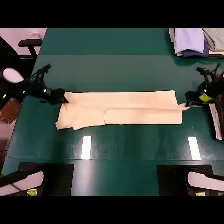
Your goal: Fold the shirts.
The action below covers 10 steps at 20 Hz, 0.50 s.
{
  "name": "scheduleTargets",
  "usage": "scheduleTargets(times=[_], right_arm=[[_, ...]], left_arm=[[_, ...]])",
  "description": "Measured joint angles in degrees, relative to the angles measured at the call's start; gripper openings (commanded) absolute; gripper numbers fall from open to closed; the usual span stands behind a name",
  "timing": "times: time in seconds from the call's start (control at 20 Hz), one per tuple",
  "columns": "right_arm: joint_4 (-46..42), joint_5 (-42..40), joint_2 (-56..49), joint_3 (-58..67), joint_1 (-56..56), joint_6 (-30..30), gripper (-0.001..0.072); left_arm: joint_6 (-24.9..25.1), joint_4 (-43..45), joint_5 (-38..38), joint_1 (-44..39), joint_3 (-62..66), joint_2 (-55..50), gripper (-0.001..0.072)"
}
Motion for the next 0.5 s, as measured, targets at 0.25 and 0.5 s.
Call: scheduleTargets(times=[0.25, 0.5], right_arm=[[4.4, -1.4, -10.4, 9.3, -0.6, -1.2, 0.0470], [13.4, -2.6, -14.7, 13.3, -4.2, -4.0, 0.0542]], left_arm=[[1.3, 0.1, 5.1, 0.0, 7.9, -9.9, 0.0523], [1.4, -1.0, 5.2, 0.1, 12.4, -12.0, 0.0178]])
